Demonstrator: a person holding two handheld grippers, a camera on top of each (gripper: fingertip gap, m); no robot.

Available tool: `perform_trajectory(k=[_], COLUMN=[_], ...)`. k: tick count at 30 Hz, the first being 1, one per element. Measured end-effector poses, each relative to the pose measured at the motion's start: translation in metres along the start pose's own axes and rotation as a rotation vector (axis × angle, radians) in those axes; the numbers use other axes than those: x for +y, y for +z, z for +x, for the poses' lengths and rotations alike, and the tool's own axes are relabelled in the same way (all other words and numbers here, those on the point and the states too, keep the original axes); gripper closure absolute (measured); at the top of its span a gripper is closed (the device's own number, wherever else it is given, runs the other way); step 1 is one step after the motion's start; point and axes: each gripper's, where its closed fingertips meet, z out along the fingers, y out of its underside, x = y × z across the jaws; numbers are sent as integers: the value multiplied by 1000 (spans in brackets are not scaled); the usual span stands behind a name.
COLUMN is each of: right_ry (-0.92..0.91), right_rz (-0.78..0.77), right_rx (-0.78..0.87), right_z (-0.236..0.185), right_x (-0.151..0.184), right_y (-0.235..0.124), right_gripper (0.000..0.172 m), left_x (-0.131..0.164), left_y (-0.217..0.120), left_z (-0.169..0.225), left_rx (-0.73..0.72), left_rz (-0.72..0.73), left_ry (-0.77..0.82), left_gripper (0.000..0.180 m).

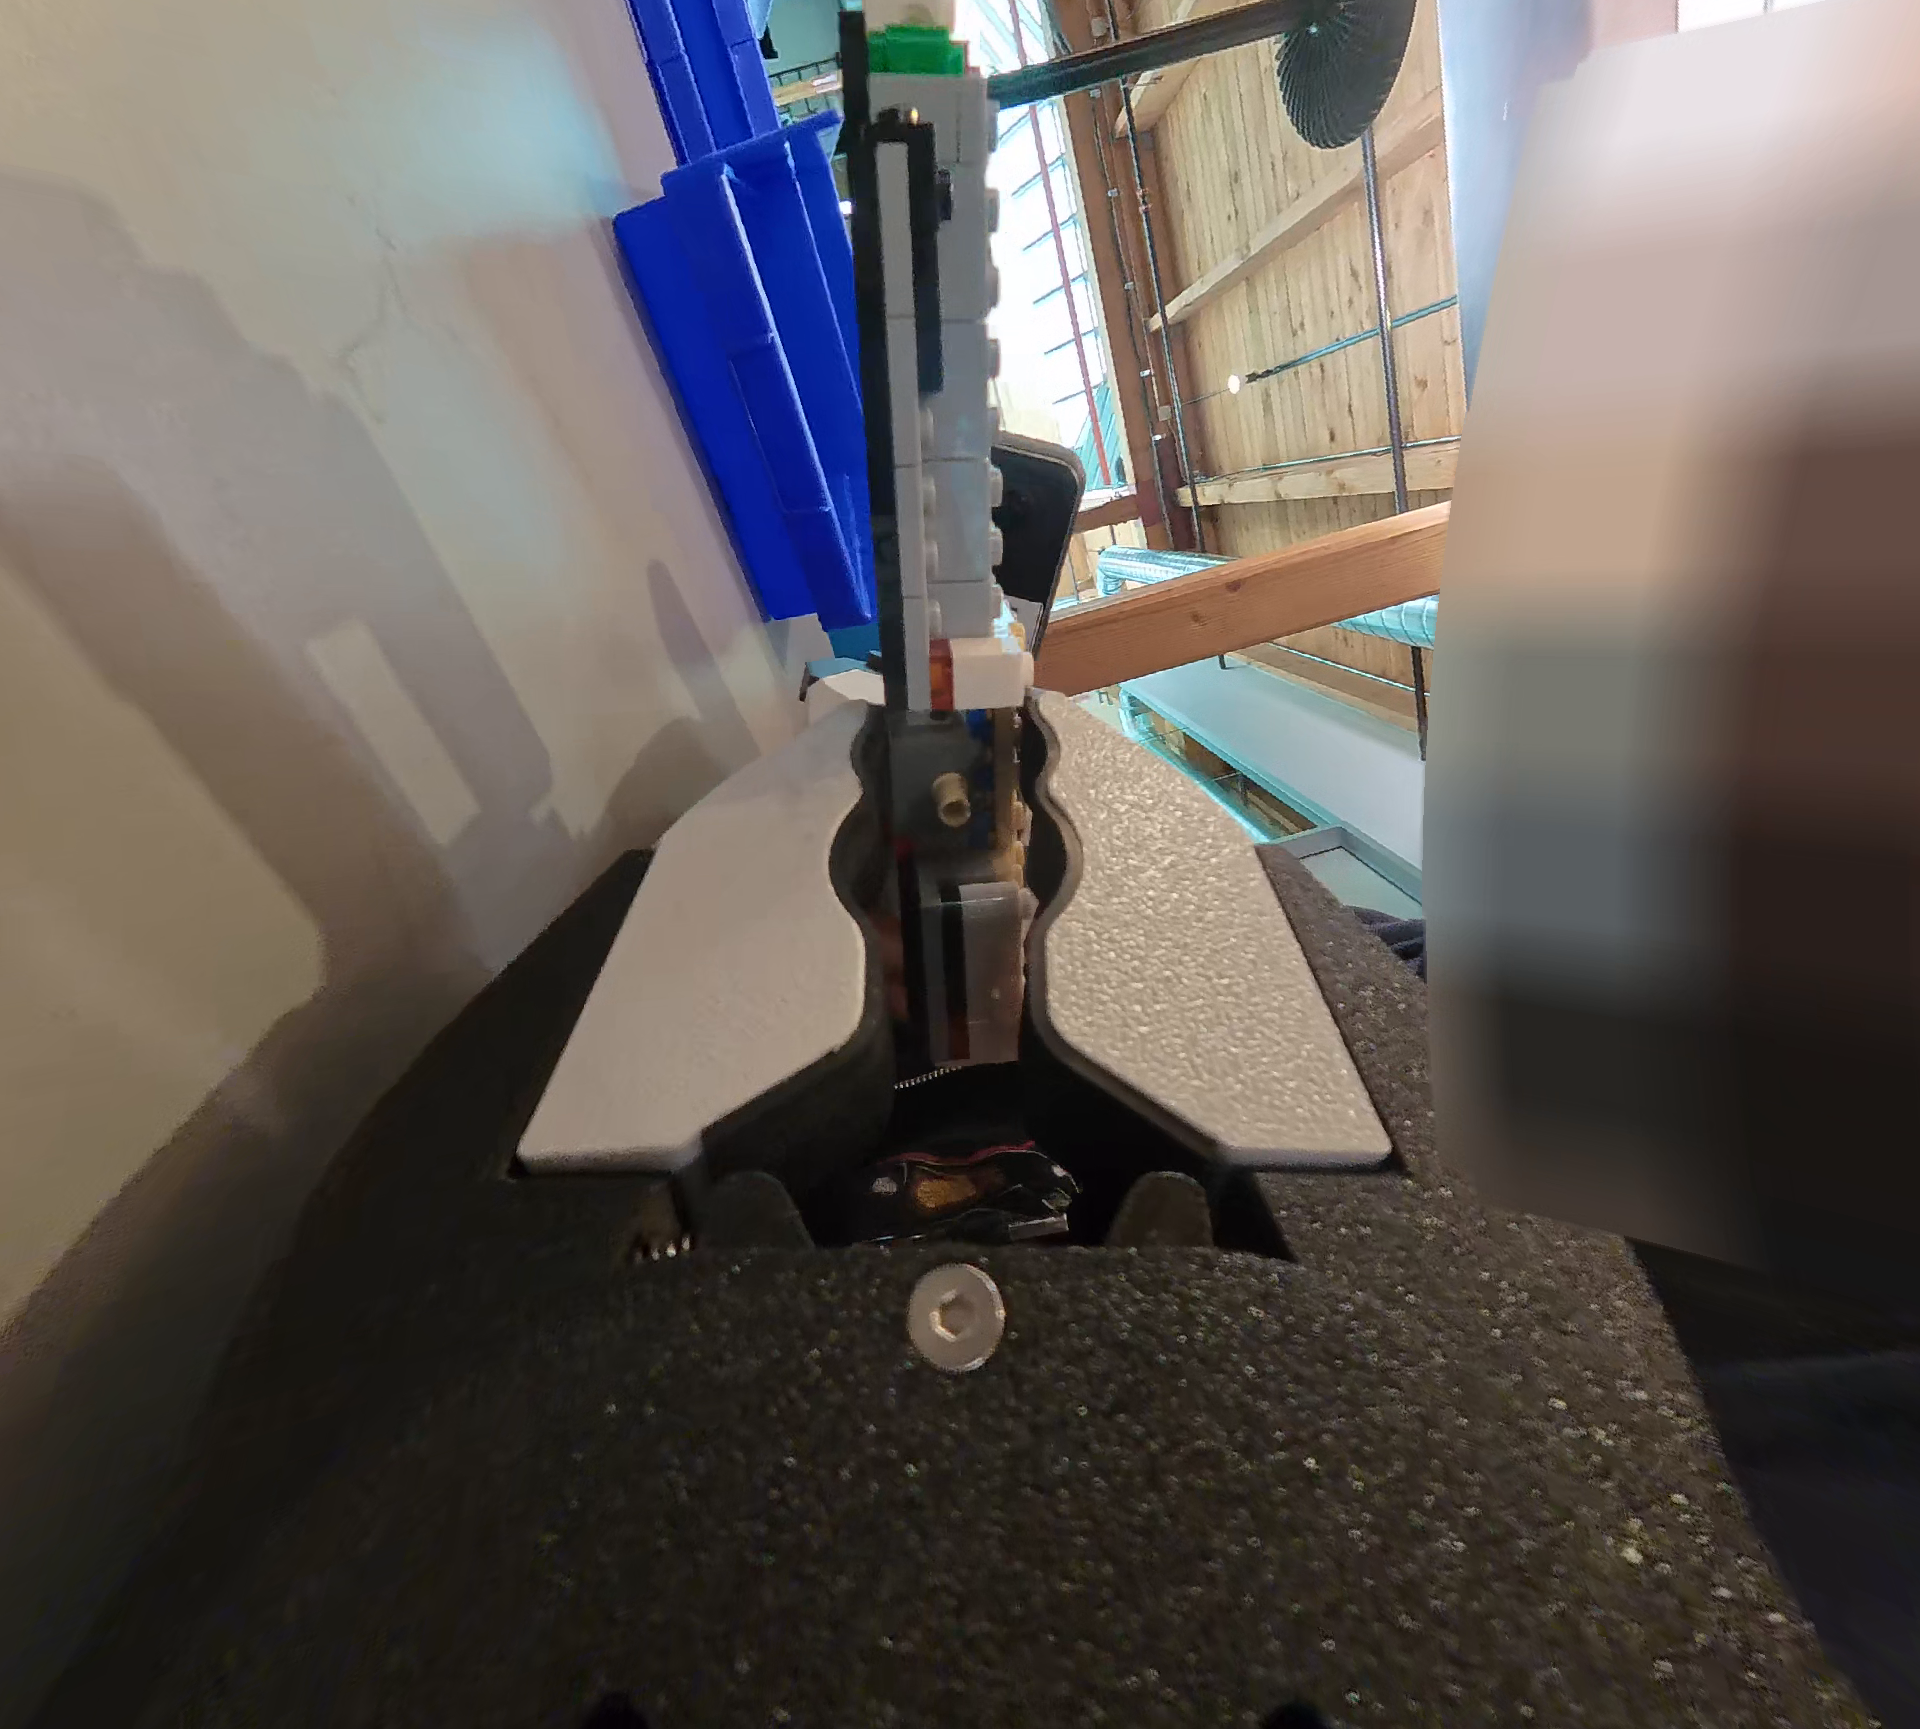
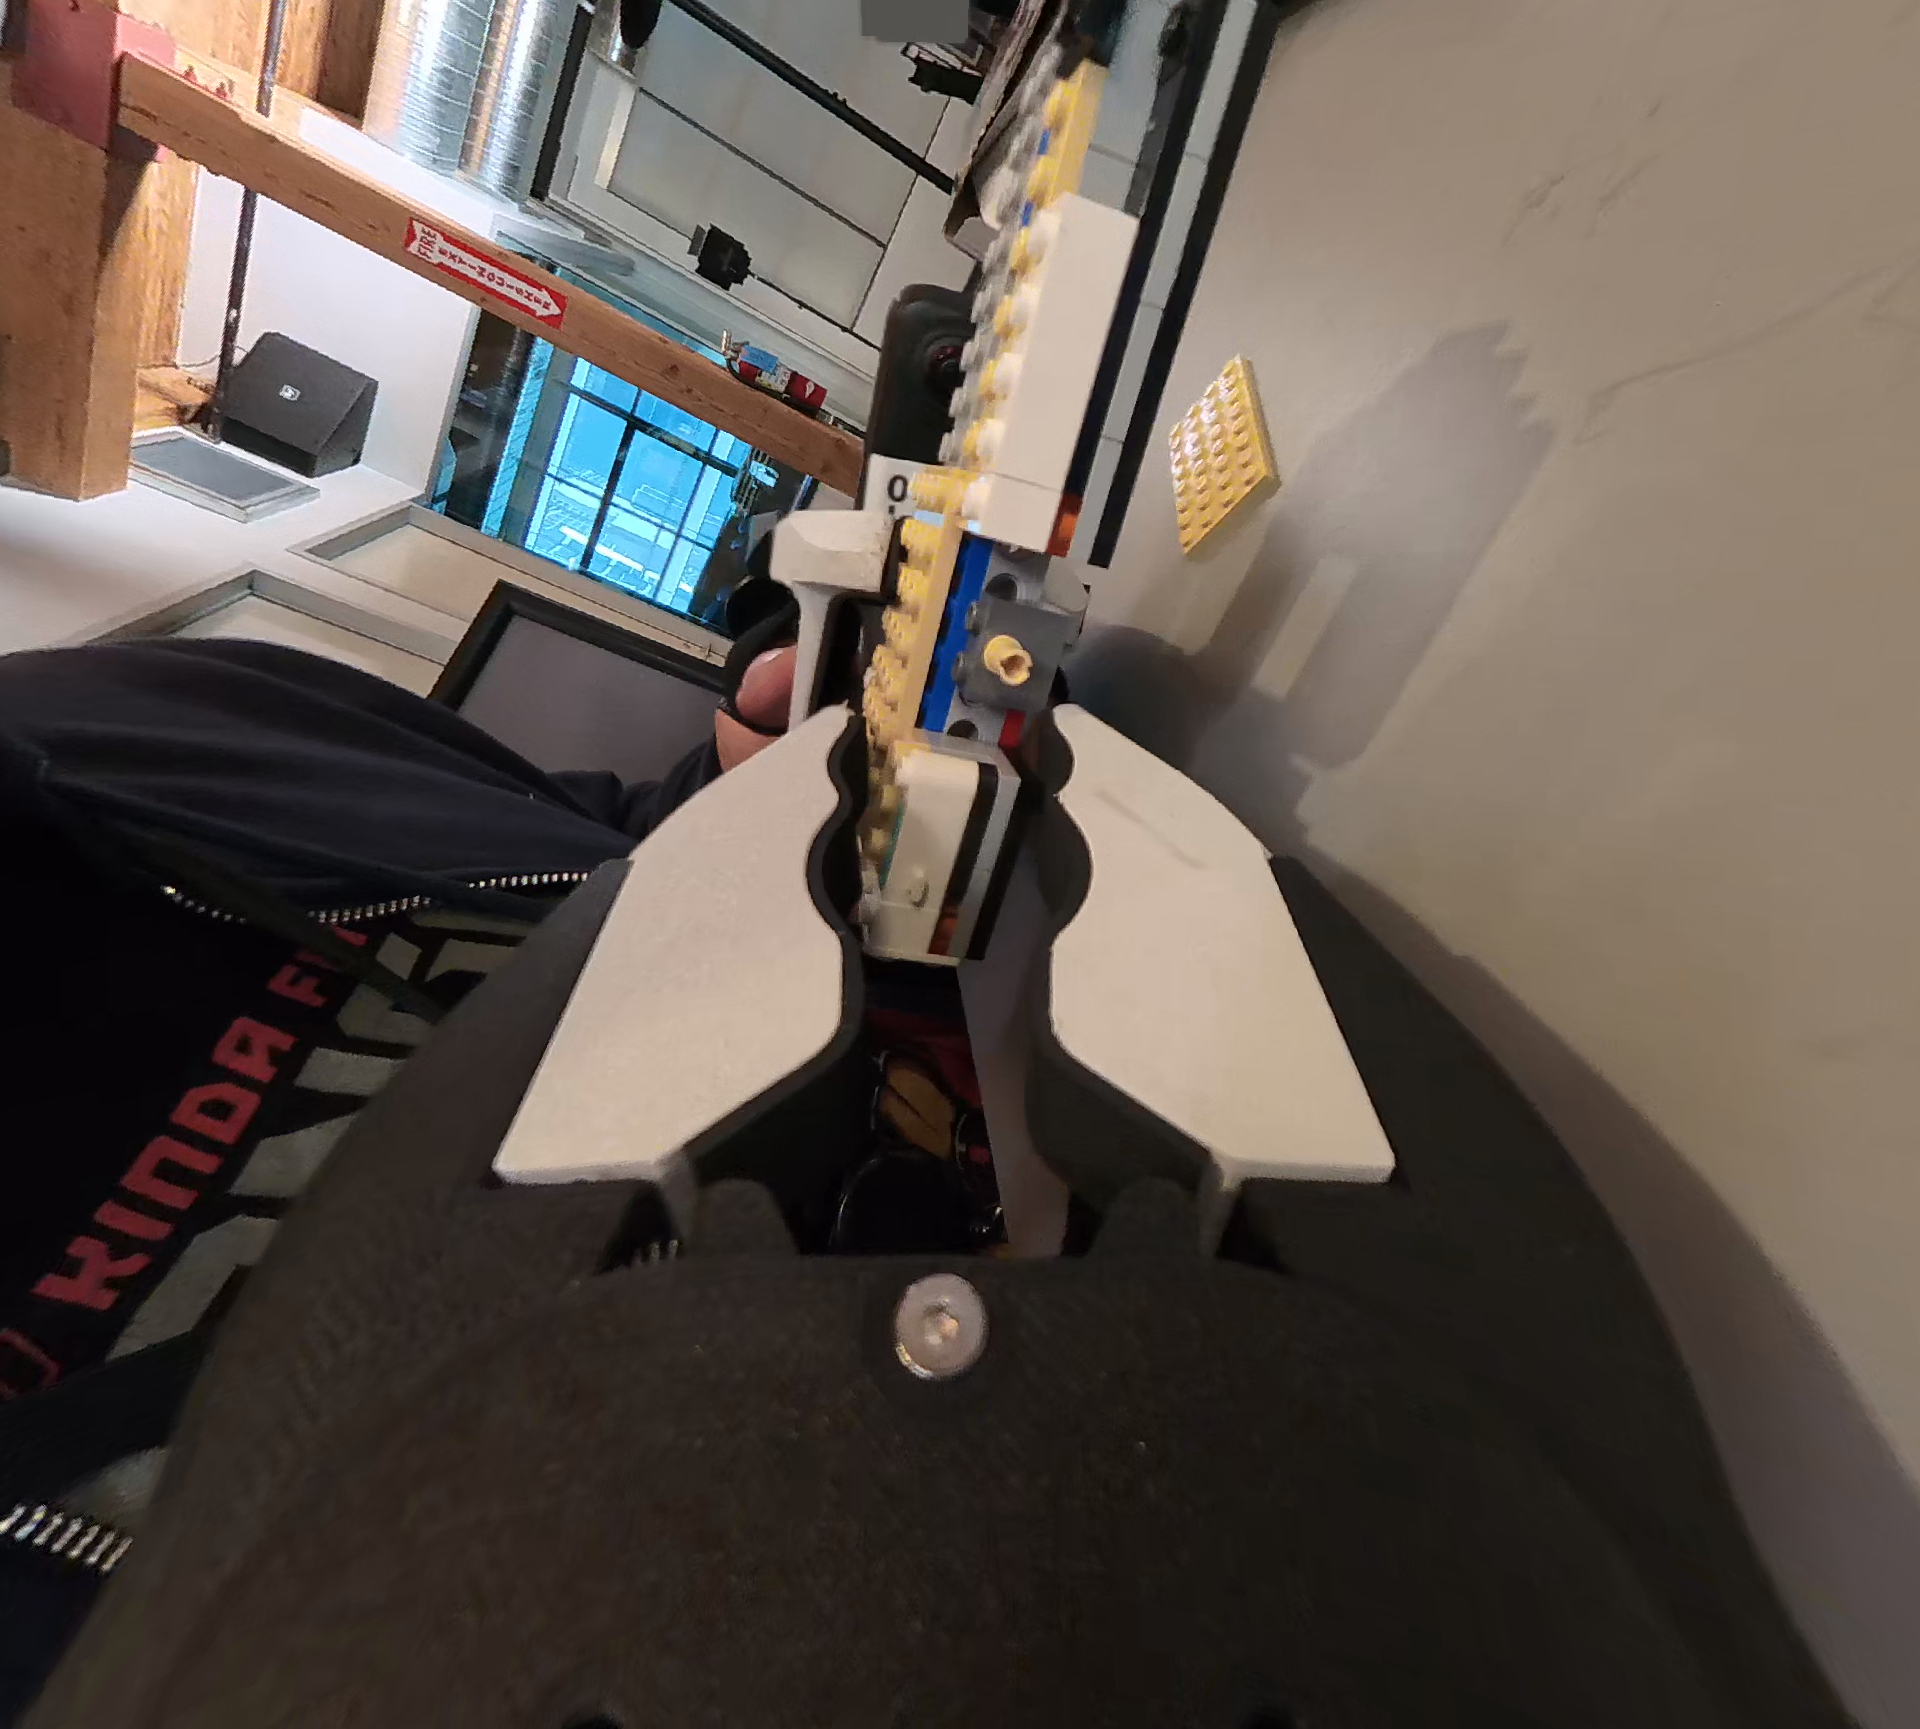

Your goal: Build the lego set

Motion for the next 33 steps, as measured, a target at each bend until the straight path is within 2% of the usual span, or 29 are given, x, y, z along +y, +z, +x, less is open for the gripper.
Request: perform_trajectory(k=[4, 10, 14, 22, 29, 33], right_ry=[36, 133, 214, 203, 210, 224], right_rz=[6, 23, 77, 79, 87, 85], right_rx=[-8, -110, -176, -176, -227, -249], right_z=[2, -2, -3, -4, -10, -11], right_x=[-3, -2, -9, -10, -13, -13], right_y=[-1, 0, -2, 0, -1, 1], right_gripper=[134, 144, 145, 146, 146, 146], left_x=[-2, -4, -4, -11, -12, -25], left_y=[1, 0, 0, -2, -8, -17], left_z=[-1, 1, 5, 8, 7, 4], left_rx=[-22, -20, 8, 56, 65, 53], left_rz=[9, 22, 11, 25, -1, 49], left_ry=[17, 33, 30, 17, -15, -35], left_gripper=[157, 157, 142, 138, 127, 120])
